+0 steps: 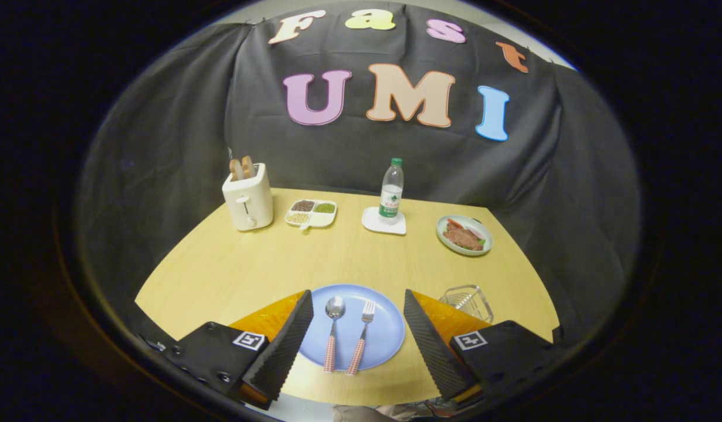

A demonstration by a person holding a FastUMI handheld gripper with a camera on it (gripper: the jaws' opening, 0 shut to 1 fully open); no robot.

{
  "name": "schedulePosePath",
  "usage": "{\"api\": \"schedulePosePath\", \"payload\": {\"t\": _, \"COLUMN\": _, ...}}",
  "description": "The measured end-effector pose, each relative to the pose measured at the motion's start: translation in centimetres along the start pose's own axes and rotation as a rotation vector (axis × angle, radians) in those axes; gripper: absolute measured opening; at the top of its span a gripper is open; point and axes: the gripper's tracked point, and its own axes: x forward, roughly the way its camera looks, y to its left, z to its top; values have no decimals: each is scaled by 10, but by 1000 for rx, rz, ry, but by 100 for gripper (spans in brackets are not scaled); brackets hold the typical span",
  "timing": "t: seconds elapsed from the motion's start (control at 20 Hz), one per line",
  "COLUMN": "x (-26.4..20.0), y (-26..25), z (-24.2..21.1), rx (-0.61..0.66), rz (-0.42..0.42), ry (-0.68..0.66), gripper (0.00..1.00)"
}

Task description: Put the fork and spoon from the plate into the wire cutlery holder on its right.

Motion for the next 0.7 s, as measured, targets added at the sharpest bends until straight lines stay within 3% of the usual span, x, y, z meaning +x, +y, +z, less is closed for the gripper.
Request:
{"api": "schedulePosePath", "payload": {"t": 0.45, "x": 13, "y": -16, "z": -13, "rx": 29, "rz": -28, "ry": 68, "gripper": 100}}
{"api": "schedulePosePath", "payload": {"t": 0.7, "x": 21, "y": -16, "z": -42, "rx": 82, "rz": -95, "ry": 255, "gripper": 100}}
